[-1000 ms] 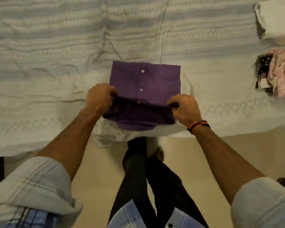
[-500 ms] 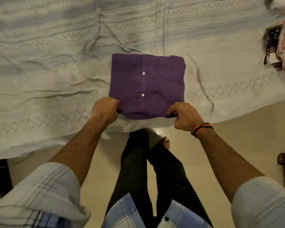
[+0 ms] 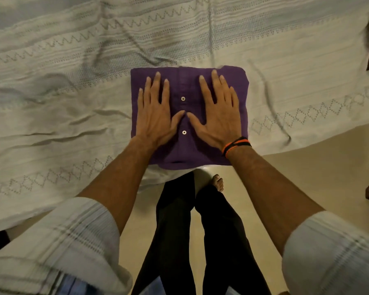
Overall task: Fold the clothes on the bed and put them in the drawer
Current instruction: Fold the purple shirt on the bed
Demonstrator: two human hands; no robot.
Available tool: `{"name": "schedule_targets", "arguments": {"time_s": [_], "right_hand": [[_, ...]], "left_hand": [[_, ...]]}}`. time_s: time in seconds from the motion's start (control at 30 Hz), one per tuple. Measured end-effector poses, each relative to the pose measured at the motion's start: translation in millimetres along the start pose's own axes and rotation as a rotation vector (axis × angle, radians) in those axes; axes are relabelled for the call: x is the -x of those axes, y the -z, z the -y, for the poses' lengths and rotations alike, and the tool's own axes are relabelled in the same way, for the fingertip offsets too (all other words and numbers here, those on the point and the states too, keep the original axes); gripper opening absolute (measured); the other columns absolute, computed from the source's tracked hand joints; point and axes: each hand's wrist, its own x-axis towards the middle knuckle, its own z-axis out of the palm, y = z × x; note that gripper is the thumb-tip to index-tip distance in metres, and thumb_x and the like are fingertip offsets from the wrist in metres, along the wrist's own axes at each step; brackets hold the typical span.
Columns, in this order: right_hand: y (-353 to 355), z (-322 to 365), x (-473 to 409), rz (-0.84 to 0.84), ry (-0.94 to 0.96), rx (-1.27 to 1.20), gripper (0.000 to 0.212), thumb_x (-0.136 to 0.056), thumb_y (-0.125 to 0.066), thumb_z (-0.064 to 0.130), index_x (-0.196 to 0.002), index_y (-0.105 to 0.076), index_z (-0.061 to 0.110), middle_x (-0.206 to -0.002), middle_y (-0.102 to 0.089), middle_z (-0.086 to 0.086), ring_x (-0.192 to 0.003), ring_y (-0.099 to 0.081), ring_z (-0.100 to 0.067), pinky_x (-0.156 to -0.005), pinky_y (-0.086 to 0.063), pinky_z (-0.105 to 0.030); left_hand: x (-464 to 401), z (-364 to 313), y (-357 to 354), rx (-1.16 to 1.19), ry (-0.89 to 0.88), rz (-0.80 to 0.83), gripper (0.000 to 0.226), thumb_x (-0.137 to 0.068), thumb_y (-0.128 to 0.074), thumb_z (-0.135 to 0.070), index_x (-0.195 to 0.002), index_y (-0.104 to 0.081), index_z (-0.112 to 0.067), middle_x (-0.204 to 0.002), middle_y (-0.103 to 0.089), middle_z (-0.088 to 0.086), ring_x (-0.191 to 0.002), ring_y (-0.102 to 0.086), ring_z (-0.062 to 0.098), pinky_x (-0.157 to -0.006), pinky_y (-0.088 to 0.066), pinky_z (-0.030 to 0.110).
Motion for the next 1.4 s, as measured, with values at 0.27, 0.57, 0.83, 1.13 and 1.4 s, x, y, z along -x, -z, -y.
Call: {"name": "schedule_targets", "arguments": {"time_s": [0.27,0.57,0.83,1.13,1.4], "right_hand": [[-52,-28,-4,0.054,0.024,0.148,0.087,-0.092,-0.032,0.073,-0.158,-0.016,0.018,-0.165,-0.007,-0.015,-0.153,-0.005,-0.029,-0.122,-0.007,-0.053],[-58,-29,-8,0.016,0.018,0.119,0.086,-0.092,-0.035,0.072,-0.157,-0.022,0.016,-0.164,-0.013,-0.016,-0.153,-0.009,-0.030,-0.121,-0.009,-0.054],[-24,-25,-7,-0.032,-0.066,-0.192,0.073,-0.086,-0.061,0.052,-0.146,-0.045,0.014,-0.157,-0.034,-0.012,-0.143,-0.034,-0.030,-0.117,-0.026,-0.049],[21,-39,-2,-0.025,-0.848,-0.587,0.087,-0.067,-0.087,0.040,-0.136,-0.046,0.008,-0.133,-0.051,-0.007,-0.119,-0.052,-0.021,-0.096,-0.041,-0.026],[26,-55,-16,0.249,-0.925,-1.055,0.045,-0.071,-0.086,0.016,-0.114,-0.071,0.010,-0.102,-0.074,0.001,-0.089,-0.071,-0.016,-0.084,-0.060,-0.035]], "left_hand": [[-9,9,-44,-0.073,0.018,-0.039,0.085,-0.095,-0.025,-0.067,-0.156,-0.009,-0.009,-0.163,-0.002,0.015,-0.151,0.001,0.034,-0.119,-0.004,0.057],[-12,10,-50,-0.078,0.020,-0.076,0.084,-0.096,-0.030,-0.064,-0.155,-0.015,-0.007,-0.162,-0.009,0.017,-0.150,-0.004,0.035,-0.118,-0.008,0.058],[-3,15,-18,0.148,0.156,-0.149,0.070,-0.099,-0.039,-0.055,-0.154,-0.025,-0.015,-0.159,-0.014,0.023,-0.148,-0.015,0.037,-0.119,-0.014,0.052],[-6,27,25,0.704,0.824,-0.015,0.090,-0.070,-0.084,-0.043,-0.135,-0.036,-0.004,-0.128,-0.055,0.010,-0.114,-0.056,0.024,-0.098,-0.047,0.034],[-20,33,30,1.173,0.913,0.213,0.043,-0.074,-0.085,-0.019,-0.112,-0.068,-0.007,-0.100,-0.071,-0.001,-0.083,-0.068,0.013,-0.063,-0.057,0.023]]}}
